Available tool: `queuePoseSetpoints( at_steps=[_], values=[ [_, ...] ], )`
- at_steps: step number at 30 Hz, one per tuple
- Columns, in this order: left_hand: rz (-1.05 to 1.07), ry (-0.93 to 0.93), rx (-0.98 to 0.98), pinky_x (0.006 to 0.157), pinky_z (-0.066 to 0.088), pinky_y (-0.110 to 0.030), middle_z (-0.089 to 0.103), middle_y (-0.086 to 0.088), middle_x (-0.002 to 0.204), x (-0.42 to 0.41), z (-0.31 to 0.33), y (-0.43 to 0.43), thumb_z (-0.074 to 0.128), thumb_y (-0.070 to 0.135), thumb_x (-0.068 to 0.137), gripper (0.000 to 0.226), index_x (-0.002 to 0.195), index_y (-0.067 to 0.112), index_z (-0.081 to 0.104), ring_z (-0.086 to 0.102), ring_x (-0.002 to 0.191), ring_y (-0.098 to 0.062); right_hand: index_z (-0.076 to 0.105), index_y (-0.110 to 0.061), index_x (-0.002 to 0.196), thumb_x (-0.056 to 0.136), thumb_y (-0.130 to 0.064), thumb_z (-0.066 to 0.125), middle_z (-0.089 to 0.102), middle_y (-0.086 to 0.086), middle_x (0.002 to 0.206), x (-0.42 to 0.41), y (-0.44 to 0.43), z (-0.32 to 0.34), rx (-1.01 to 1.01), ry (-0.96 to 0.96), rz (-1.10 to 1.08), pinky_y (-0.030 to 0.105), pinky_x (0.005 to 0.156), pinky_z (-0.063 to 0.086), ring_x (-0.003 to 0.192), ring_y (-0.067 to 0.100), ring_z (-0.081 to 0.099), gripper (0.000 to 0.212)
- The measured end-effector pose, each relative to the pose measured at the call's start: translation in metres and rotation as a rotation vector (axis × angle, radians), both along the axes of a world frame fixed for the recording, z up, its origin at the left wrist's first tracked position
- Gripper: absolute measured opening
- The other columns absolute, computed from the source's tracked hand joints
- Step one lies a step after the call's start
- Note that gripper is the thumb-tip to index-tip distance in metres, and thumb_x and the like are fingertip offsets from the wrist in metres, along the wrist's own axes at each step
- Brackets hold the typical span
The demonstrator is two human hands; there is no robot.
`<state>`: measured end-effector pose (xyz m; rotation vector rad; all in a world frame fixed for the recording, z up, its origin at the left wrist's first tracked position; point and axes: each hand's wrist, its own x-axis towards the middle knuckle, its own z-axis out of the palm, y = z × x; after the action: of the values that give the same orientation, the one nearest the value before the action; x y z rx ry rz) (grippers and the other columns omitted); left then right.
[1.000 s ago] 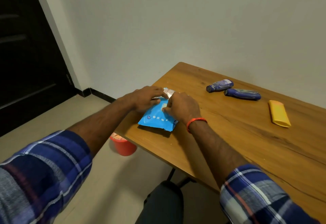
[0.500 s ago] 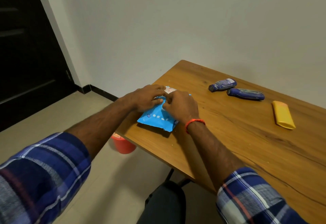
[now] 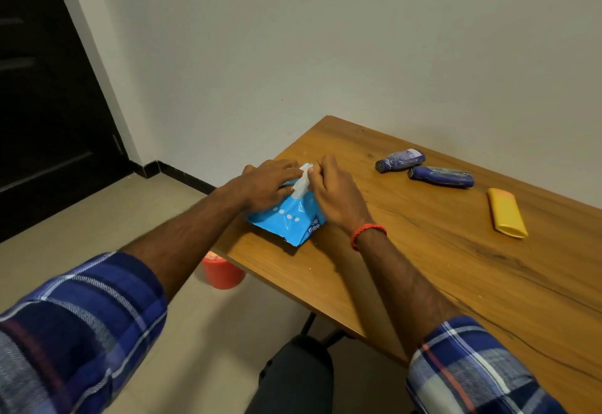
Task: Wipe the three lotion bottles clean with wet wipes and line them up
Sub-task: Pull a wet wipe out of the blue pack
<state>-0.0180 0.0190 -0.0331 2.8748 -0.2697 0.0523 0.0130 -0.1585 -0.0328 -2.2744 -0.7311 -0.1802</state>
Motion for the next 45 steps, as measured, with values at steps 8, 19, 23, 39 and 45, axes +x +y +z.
queuePoseSetpoints(
  at_steps=[8,19,23,39,45],
  values=[
    [-0.035,0.026,-0.043,0.104,0.041,-0.046,0.054,0.001,0.137,0.001,0.012,-0.011,0.047,0.051,0.097,0.042,0.133,0.028,0.047,0.052,0.120,-0.020,0.051,-0.014,0.092,0.101,-0.029,0.047,0.057,0.002,0.081,-0.004,-0.005,0.018,0.198,-0.228,-0.031,0.036,0.060,0.053,0.072,0.016,0.057,0.017],
    [-0.028,-0.079,-0.349,0.092,0.053,-0.041,0.065,0.003,0.123,-0.007,0.043,-0.026,0.059,0.059,0.085,0.049,0.122,0.026,0.056,0.062,0.103,-0.015,0.047,-0.018,0.092,0.102,-0.030,0.047,0.056,-0.003,0.076,-0.005,-0.028,0.047,0.430,-0.188,-0.048,0.047,0.060,0.055,0.070,0.020,0.062,0.015],
    [-0.073,-0.122,-0.542,0.083,0.053,-0.019,0.069,0.004,0.119,-0.013,0.061,-0.046,0.070,0.036,0.089,0.039,0.126,0.025,0.062,0.066,0.100,-0.010,0.053,-0.014,0.096,0.100,-0.033,0.052,0.061,0.001,0.082,-0.005,-0.046,0.058,0.511,-0.145,-0.156,0.047,0.064,0.055,0.075,0.019,0.061,0.020],
    [-0.223,-0.125,-0.772,0.053,0.044,-0.012,0.070,0.012,0.065,-0.045,0.107,-0.124,0.069,0.029,0.091,0.021,0.086,0.009,0.074,0.064,0.059,-0.004,0.065,-0.026,0.103,0.083,-0.061,0.063,0.072,-0.005,0.097,-0.070,-0.136,0.080,0.526,0.068,-0.093,0.038,0.072,0.061,0.092,0.015,0.069,0.041],
    [-0.250,-0.125,-0.782,0.072,0.054,-0.042,0.071,-0.015,0.085,-0.044,0.115,-0.145,0.056,0.055,0.089,0.049,0.091,0.009,0.073,0.066,0.081,-0.036,0.072,-0.018,0.108,0.085,-0.022,0.076,0.070,0.003,0.088,-0.078,-0.170,0.081,0.370,0.013,-0.168,0.038,0.075,0.060,0.082,0.020,0.067,0.023]
  ],
)
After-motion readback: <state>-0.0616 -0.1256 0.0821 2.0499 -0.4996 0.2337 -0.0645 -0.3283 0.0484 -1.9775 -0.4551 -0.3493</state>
